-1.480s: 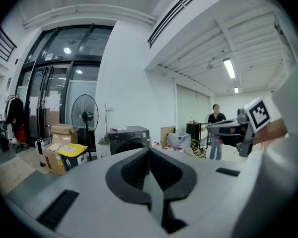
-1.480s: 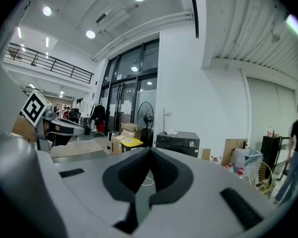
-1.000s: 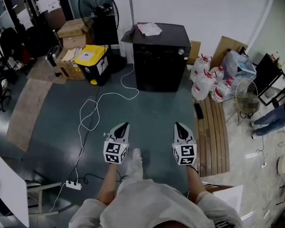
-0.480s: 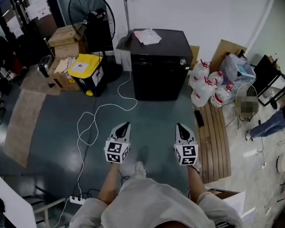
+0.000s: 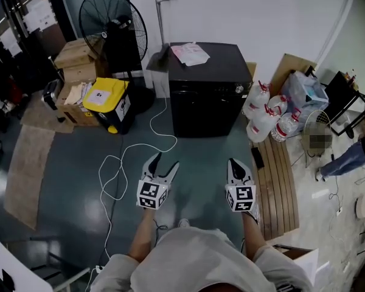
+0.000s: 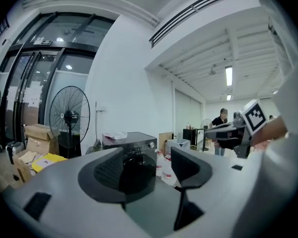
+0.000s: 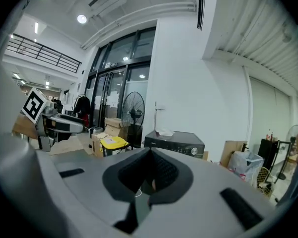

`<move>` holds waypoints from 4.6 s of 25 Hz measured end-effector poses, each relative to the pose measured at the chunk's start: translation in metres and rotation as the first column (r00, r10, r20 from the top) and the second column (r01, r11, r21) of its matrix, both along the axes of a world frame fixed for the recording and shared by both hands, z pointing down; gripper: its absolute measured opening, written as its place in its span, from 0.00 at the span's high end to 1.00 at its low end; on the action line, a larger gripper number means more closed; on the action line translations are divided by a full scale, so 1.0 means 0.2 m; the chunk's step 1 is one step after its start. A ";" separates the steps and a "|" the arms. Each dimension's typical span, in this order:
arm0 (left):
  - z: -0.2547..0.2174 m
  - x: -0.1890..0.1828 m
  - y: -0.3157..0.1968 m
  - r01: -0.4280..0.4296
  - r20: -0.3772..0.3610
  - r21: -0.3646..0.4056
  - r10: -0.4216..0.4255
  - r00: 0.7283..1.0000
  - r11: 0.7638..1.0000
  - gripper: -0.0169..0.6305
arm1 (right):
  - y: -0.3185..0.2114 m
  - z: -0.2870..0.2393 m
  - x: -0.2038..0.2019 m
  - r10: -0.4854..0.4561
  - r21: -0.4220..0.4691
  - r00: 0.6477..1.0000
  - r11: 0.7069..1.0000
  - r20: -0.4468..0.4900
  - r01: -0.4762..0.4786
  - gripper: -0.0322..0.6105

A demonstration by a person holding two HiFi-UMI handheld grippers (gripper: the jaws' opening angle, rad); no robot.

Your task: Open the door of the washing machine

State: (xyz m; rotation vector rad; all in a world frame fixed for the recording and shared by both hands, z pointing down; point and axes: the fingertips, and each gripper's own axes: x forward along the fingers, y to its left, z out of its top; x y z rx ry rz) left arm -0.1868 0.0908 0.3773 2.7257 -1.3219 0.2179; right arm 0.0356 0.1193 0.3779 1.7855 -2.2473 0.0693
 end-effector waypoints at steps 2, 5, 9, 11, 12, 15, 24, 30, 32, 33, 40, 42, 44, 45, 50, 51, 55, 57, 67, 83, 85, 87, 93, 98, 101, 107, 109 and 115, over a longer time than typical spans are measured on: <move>0.01 -0.02 -0.07 -0.005 0.009 0.005 0.005 1.000 1.000 0.50 | -0.06 0.01 -0.02 0.007 -0.005 1.000 1.000 0.000 -0.007 0.95; 0.05 -0.02 -0.15 -0.015 0.022 -0.003 0.015 1.000 1.000 0.48 | -0.11 0.05 -0.04 0.012 -0.019 1.000 1.000 -0.001 -0.012 0.95; 0.08 -0.03 -0.23 -0.018 0.019 -0.012 0.018 1.000 1.000 0.48 | -0.19 0.08 -0.05 0.015 -0.030 1.000 0.999 -0.001 -0.015 0.95; 0.10 -0.02 -0.27 -0.022 0.020 -0.023 0.023 1.000 1.000 0.48 | -0.23 0.09 -0.05 0.015 -0.035 1.000 0.999 -0.002 -0.015 0.95; 0.11 -0.01 -0.29 -0.025 0.021 -0.026 0.026 0.999 0.999 0.48 | -0.25 0.10 -0.04 0.015 -0.037 1.000 0.999 -0.001 -0.015 0.95; 0.13 0.01 -0.37 -0.031 0.025 -0.032 0.032 0.999 0.999 0.48 | -0.33 0.12 -0.03 0.014 -0.042 1.000 0.999 0.004 -0.014 0.95; 0.16 0.12 -0.74 -0.021 0.037 -0.039 0.023 0.999 0.999 0.48 | -0.72 0.18 0.06 -0.005 -0.050 1.000 0.999 0.021 0.006 0.95; 0.17 0.22 -1.07 0.006 0.057 -0.052 -0.003 0.998 0.999 0.48 | -1.08 0.19 0.15 -0.046 -0.065 0.998 0.997 0.030 0.048 0.95; 0.17 0.25 -1.19 0.017 0.061 -0.058 -0.014 0.998 0.998 0.48 | -1.21 0.20 0.17 -0.061 -0.071 0.998 0.995 0.035 0.063 0.95; 0.17 0.26 -1.24 0.022 0.064 -0.061 -0.018 0.998 0.998 0.48 | -1.28 0.20 0.18 -0.070 -0.073 0.997 0.995 0.036 0.072 0.95; 0.29 0.35 -1.59 0.061 0.089 -0.101 -0.052 0.995 0.993 0.48 | -1.72 0.27 0.25 -0.127 -0.099 0.991 0.987 0.047 0.131 0.95; 0.33 0.37 -1.67 0.068 0.098 -0.114 -0.057 0.994 0.991 0.48 | -1.81 0.31 0.26 -0.141 -0.109 0.989 0.983 0.051 0.146 0.95; 0.37 0.39 -1.74 0.074 0.105 -0.125 -0.061 0.993 0.989 0.48 | -1.89 0.36 0.27 -0.156 -0.124 0.986 0.979 0.055 0.162 0.95; 0.40 0.39 -1.77 0.077 0.107 -0.132 -0.063 0.992 0.988 0.48 | -1.93 0.38 0.27 -0.162 -0.132 0.985 0.977 0.057 0.168 0.95; 0.54 0.44 -1.87 0.066 0.138 -0.175 -0.042 0.990 0.982 0.48 | -2.03 0.50 0.25 -0.185 -0.177 0.980 0.965 0.067 0.194 0.95; 0.57 0.45 -1.88 0.062 0.146 -0.185 -0.035 0.989 0.981 0.48 | -2.04 0.52 0.25 -0.186 -0.186 0.980 0.963 0.070 0.196 0.95; 0.68 0.47 -1.95 0.047 0.165 -0.207 -0.013 0.986 0.977 0.48 | -2.10 0.60 0.25 -0.183 -0.209 0.980 0.958 0.080 0.196 0.95; 0.72 0.47 -1.99 0.037 0.162 -0.212 -0.002 0.987 0.977 0.48 | -2.12 0.63 0.24 -0.176 -0.216 0.981 0.958 0.084 0.190 0.95; 1.05 0.45 -2.16 -0.038 0.161 -0.273 0.084 0.983 0.961 0.48 | -2.17 0.88 0.18 -0.127 -0.271 0.990 0.953 0.058 0.138 0.95; 1.72 0.49 -2.45 -0.108 0.184 -0.319 0.173 0.967 0.942 0.48 | -2.32 1.43 0.07 -0.114 -0.335 0.992 0.934 0.060 0.127 0.95; 1.80 0.49 -2.48 -0.114 0.196 -0.317 0.183 0.964 0.942 0.48 | -2.31 1.51 0.07 -0.120 -0.347 0.991 0.929 0.057 0.133 0.95; 1.89 0.51 -2.52 -0.120 0.207 -0.315 0.191 0.959 0.941 0.48 | -2.31 1.57 0.07 -0.122 -0.358 0.991 0.924 0.056 0.134 0.95; 2.11 0.55 -2.62 -0.130 0.243 -0.314 0.212 0.947 0.940 0.48 | -2.30 1.74 0.08 -0.135 -0.392 0.989 0.908 0.054 0.146 0.95; 2.25 0.59 -2.70 -0.141 0.245 -0.304 0.221 0.944 0.942 0.48 | -2.29 1.88 0.12 -0.134 -0.420 0.990 0.896 0.046 0.141 0.95; 2.32 0.62 -2.77 -0.145 0.250 -0.297 0.223 0.942 0.944 0.48 | -2.30 1.94 0.13 -0.140 -0.428 0.989 0.892 0.042 0.144 0.95; 2.41 0.67 -2.84 -0.174 0.266 -0.304 0.259 0.928 0.937 0.48 | -2.29 2.01 0.13 -0.147 -0.443 0.988 0.884 0.045 0.151 0.95; 2.42 0.68 -2.86 -0.179 0.259 -0.307 0.264 0.929 0.935 0.49 | -2.27 2.03 0.13 -0.145 -0.446 0.988 0.882 0.048 0.151 0.95; 2.44 0.70 -2.86 -0.211 0.268 -0.304 0.296 0.917 0.929 0.60 | -2.21 2.05 0.13 -0.140 -0.445 0.989 0.883 0.055 0.150 0.95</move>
